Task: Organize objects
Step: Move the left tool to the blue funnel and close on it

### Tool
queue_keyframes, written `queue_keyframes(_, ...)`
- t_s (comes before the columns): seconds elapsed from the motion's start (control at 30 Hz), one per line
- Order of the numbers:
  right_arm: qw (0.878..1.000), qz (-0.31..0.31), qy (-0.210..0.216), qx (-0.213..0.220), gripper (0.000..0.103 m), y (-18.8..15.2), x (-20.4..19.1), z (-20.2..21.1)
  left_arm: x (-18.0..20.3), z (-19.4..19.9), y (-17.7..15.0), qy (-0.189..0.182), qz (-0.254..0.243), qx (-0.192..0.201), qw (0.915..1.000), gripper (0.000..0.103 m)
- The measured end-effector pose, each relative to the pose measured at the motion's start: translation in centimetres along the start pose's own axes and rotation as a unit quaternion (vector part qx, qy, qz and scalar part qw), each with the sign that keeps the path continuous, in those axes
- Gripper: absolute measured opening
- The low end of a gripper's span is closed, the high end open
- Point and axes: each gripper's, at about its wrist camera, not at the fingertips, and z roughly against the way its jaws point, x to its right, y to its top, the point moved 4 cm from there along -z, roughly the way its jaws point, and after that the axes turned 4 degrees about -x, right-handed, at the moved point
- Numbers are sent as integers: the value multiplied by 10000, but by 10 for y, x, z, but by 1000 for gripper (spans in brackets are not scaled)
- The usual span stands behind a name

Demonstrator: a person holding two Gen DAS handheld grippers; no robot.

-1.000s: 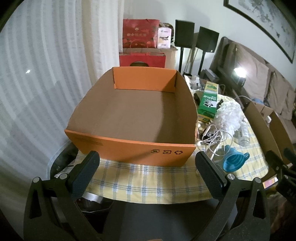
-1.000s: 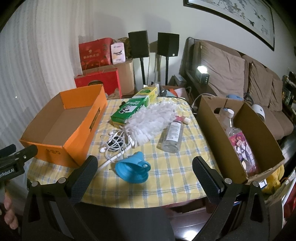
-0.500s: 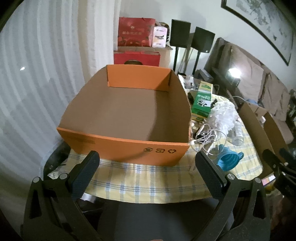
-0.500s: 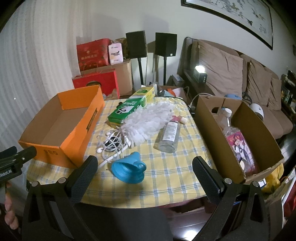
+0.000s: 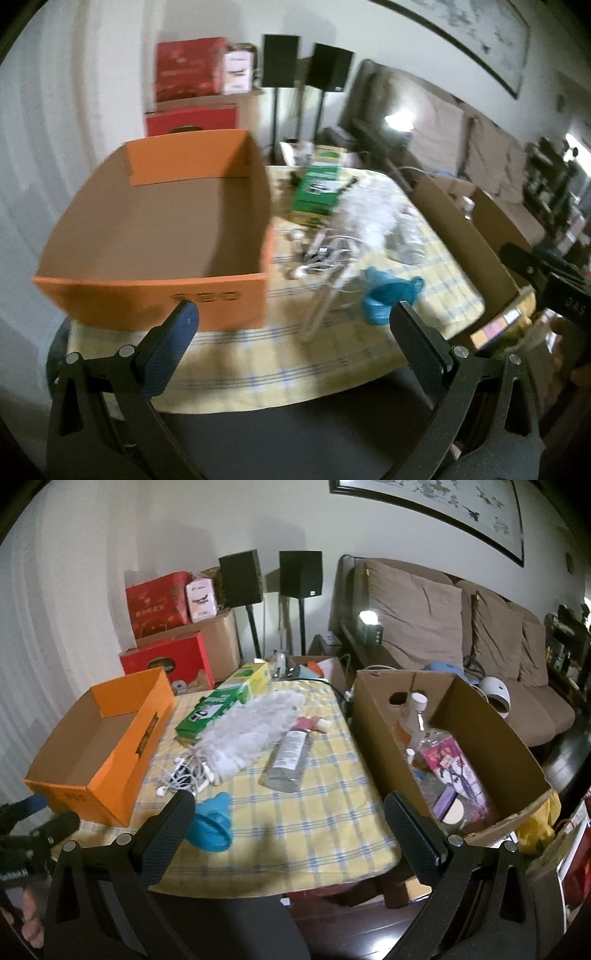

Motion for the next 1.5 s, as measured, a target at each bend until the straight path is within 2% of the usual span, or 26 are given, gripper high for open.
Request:
queue_keyframes(0.37,10000,-48,-19,-41,103,-7,15,0,54,-44,3,-489,-456,-146,9977,103)
queue_keyframes(0.53,9998,-205,-26,-34,103,-8,26,1,74,-72,-2,-346,-679,-197,9969,103)
queue_keyframes(0.77,9997,-239,-80,-69,103,-10,34,0,87,-101,-7,-99,-627,-265,9976,103)
queue_keyframes(0.87,9996,-253,-99,-88,103,-11,36,-1,91,-112,-10,121,-643,-274,9975,103)
queue_keyframes(1.07,9994,-290,-95,-166,103,-15,40,-6,95,-128,-11,383,-707,-349,9961,89)
queue_keyframes(1.2,9994,-282,-90,-187,103,-16,40,-7,99,-124,-14,209,-812,-369,9958,65)
queue_keyframes(1.5,9993,-309,8,-231,103,-17,37,-13,76,-97,-9,-512,-447,-425,9968,62)
